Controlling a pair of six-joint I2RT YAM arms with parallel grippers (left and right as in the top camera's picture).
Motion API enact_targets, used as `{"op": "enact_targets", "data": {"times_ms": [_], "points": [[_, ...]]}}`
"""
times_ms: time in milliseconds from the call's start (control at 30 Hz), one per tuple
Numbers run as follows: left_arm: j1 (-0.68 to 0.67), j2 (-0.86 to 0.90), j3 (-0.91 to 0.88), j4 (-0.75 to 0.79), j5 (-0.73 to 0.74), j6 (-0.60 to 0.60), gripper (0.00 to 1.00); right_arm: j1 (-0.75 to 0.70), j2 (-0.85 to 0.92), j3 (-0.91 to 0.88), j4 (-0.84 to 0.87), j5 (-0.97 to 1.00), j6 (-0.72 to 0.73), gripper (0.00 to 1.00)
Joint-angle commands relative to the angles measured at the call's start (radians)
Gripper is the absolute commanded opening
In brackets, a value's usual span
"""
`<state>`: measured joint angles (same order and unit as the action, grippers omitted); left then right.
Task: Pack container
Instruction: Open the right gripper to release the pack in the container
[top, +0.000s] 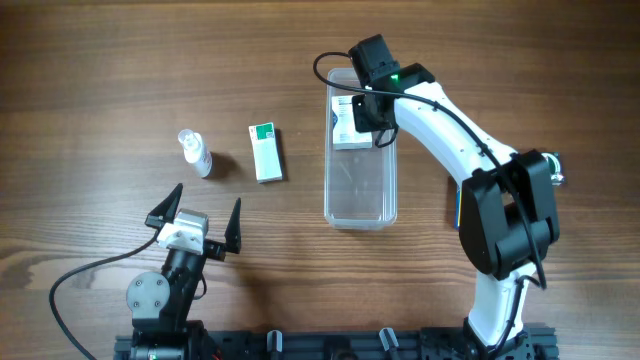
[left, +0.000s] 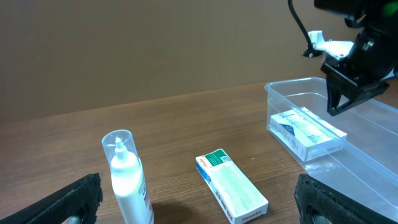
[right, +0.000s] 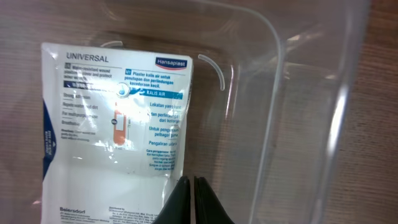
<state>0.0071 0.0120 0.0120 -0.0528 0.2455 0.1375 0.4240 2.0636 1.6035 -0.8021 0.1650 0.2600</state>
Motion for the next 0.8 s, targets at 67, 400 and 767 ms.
{"op": "enact_targets", "data": {"times_ms": [67, 400, 767], "points": [[0.006, -0.005, -0.006, 0.0, 0.008, 0.002, 1.0, 0.003, 0.035, 0.011, 0.004, -0.008, 0.01, 0.04], [0.006, -0.005, -0.006, 0.0, 0.008, 0.001, 1.0, 0.005, 0.082, 0.011, -0.005, -0.071, 0.013, 0.04], [0.006, -0.005, -0.006, 0.0, 0.008, 0.002, 1.0, 0.005, 0.03, 0.095, -0.09, -0.051, 0.004, 0.09]]}}
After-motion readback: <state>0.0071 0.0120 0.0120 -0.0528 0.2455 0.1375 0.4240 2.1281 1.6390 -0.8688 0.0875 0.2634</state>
